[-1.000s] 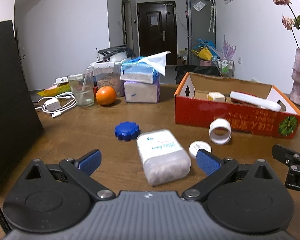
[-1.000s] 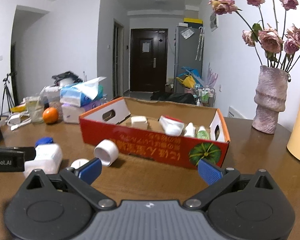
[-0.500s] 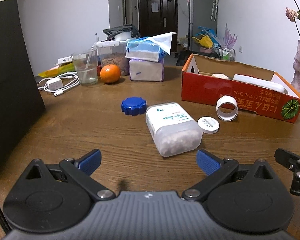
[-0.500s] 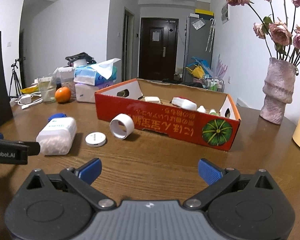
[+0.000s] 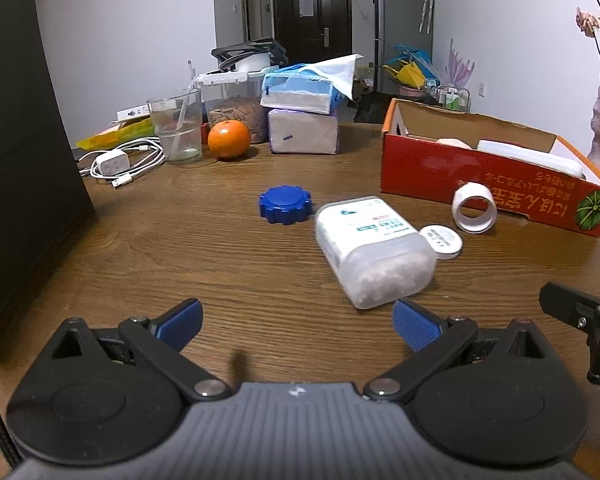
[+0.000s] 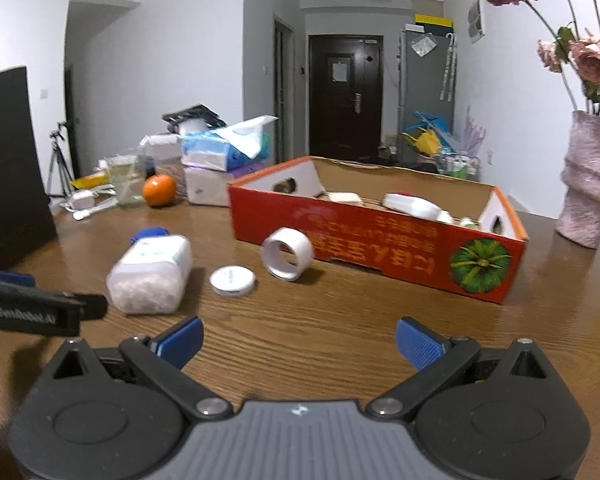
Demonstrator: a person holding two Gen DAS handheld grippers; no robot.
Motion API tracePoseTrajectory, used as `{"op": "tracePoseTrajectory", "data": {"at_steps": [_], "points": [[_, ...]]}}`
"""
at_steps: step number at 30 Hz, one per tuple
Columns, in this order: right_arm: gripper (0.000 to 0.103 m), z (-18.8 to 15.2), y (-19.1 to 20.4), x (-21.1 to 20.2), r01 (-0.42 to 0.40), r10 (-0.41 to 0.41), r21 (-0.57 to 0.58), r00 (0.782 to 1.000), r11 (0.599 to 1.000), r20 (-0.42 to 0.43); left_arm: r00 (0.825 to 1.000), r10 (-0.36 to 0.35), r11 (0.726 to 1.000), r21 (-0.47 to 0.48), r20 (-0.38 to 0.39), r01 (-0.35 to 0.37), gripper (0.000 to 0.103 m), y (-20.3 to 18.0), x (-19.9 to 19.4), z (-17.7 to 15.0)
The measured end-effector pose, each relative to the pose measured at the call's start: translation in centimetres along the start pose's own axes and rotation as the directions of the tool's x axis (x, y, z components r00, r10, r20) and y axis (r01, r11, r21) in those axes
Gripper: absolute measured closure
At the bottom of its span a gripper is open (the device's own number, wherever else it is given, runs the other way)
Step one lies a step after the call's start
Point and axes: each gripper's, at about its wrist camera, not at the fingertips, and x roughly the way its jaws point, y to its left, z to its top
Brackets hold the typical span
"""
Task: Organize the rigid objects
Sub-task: 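Grasp the white pill bottle with the right tool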
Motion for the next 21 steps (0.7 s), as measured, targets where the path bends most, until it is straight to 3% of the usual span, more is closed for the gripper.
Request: {"op": "tracePoseTrajectory", "data": {"at_steps": [15,21], "points": [[0.000,2.5,6.6,4.0,-0.062,0.062,-0.051,0.998,0.997,-0.007,1.000,0.013,1.000,0.019,0.010,-0.013,0.000,5.7,2.3,1.4],[0.000,2.6,8.4,5.6,-0.071,0.070,-0.059,0.997,0.996,-0.024,1.000,-0.001,1.000,-0.019,0.013,0.001,0.000,8.1,3.4,1.9]]}}
